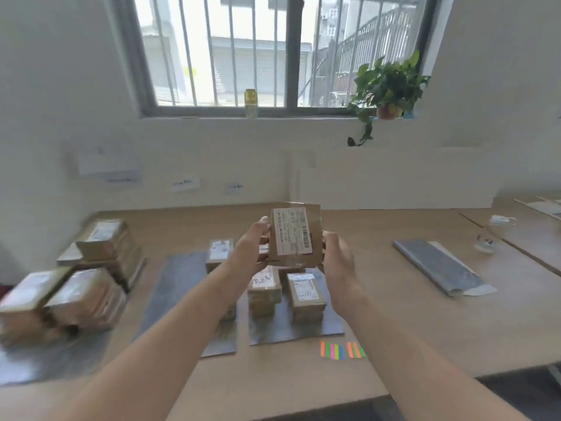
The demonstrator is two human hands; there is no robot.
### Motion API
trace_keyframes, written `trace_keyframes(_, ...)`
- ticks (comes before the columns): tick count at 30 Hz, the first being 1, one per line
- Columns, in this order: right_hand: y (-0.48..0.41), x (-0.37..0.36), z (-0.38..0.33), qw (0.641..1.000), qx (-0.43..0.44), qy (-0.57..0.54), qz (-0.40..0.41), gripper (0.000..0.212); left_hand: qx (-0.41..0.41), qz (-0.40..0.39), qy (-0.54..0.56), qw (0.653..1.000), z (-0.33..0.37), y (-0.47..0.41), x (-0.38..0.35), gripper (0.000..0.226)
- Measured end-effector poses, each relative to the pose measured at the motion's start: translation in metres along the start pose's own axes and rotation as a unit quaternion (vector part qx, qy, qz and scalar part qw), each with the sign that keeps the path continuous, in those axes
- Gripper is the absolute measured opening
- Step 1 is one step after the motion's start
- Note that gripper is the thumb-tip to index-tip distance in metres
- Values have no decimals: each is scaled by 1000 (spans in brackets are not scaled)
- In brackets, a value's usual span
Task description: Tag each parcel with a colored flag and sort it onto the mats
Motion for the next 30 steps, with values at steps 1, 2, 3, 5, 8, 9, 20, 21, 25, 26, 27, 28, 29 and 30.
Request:
trace_keyframes(1,2,-18,9,1000,-11,7,-7,34,8,13,-1,1000,-6,2,19,36)
trace_keyframes(2,4,-35,16,1000,-21,12,-13,35,14,22,-2,1000,-11,4,36,35)
trace_keyframes(3,6,-50,24,999,-32,12,-16,34,23,30,-4,999,-18,5,52,35)
trace_keyframes(5,10,-74,38,998,-51,19,-18,35,39,38,-13,998,-30,7,79,36)
trace_keyframes(8,14,-96,54,996,-84,34,-22,41,71,52,-34,996,-49,8,106,43)
trace_keyframes(9,12,-100,60,995,-90,35,-19,45,83,55,-42,994,-55,9,112,45)
trace_keyframes(20,-30,-100,134,981,-178,20,-74,30,158,96,-57,981,-122,0,113,34)
trace_keyframes(21,-32,-99,141,980,-181,27,-79,29,166,103,-56,979,-129,0,113,35)
trace_keyframes(25,-31,-97,175,971,-210,63,-94,45,205,128,-41,970,-164,2,112,37)
trace_keyframes(26,-31,-97,184,968,-221,65,-98,51,213,131,-36,967,-172,3,113,37)
trace_keyframes(27,-30,-99,192,965,-232,67,-102,54,223,134,-32,965,-180,4,114,36)
trace_keyframes(28,-30,-100,198,963,-241,68,-104,53,231,135,-28,963,-187,4,116,35)
trace_keyframes(29,-31,-103,202,961,-249,69,-103,49,237,137,-27,961,-193,3,118,34)
trace_keyframes(30,-32,-107,207,959,-256,70,-104,47,242,138,-29,960,-198,1,122,34)
Point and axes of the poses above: each hand's wrist, its own y-axis away from the middle knuckle, its own x-axis out of the back of the hand, z = x × y, the point moved 1 cm from there along -y, towards the middle knuckle, and after that the axes turned 6 degrees about -x, right-handed, at the moved point
